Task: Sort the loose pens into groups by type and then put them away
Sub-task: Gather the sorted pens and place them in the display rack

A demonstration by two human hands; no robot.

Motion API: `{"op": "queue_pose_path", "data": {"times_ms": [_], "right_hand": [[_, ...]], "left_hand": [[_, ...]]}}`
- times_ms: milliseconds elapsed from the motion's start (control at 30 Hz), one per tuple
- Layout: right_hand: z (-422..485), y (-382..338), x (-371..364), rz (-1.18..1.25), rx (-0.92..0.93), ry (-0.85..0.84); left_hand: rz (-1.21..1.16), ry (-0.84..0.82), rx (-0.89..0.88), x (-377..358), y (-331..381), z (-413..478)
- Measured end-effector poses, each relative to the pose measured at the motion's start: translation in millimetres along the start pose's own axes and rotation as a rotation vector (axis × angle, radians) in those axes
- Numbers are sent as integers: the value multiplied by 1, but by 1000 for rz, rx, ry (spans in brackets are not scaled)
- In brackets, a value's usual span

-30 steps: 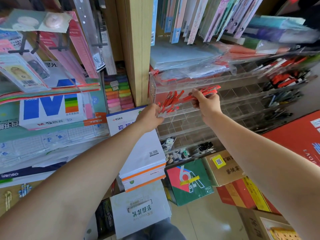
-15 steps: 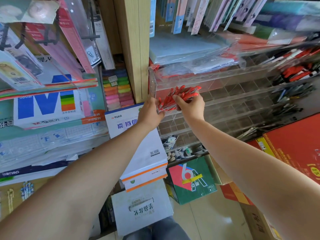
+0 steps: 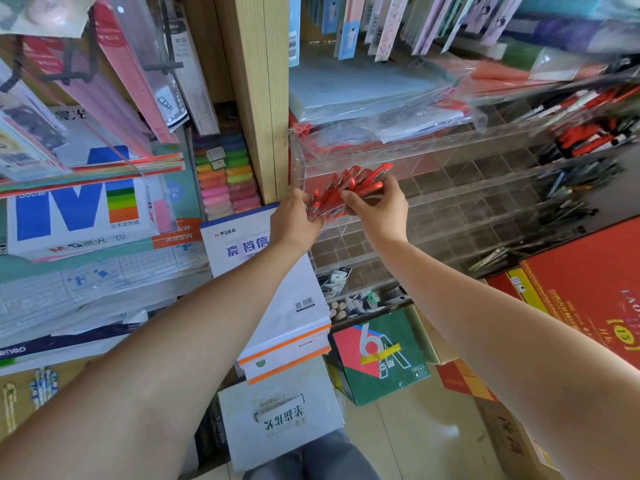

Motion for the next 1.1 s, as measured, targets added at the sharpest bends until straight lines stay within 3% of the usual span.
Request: {"op": "queue_pose_path", "data": {"times_ms": [400, 533, 700, 900, 1100], "right_hand": [[11, -6, 1, -158, 64, 65], [8, -11, 8, -108, 142, 121], [8, -1, 1, -143, 128, -5], [12, 0, -2, -110, 22, -27], [15, -10, 5, -162, 57, 28]], "left_hand": [[-17, 16, -3, 6, 5, 1], [-15, 12, -2, 5, 1, 3], [-33, 27, 12, 3, -1, 4], [-23, 28, -7, 3, -3, 4], [6, 52, -25, 4, 1, 4]]}}
Point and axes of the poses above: each hand's wrist, its own z-axis towards the middle knuckle, its own x-axis out of the back of the hand, y = z × x, the point moved 3 cm from there along z, towards the middle knuckle, and after that the axes turned 15 degrees about -x, right-handed, at the moved point
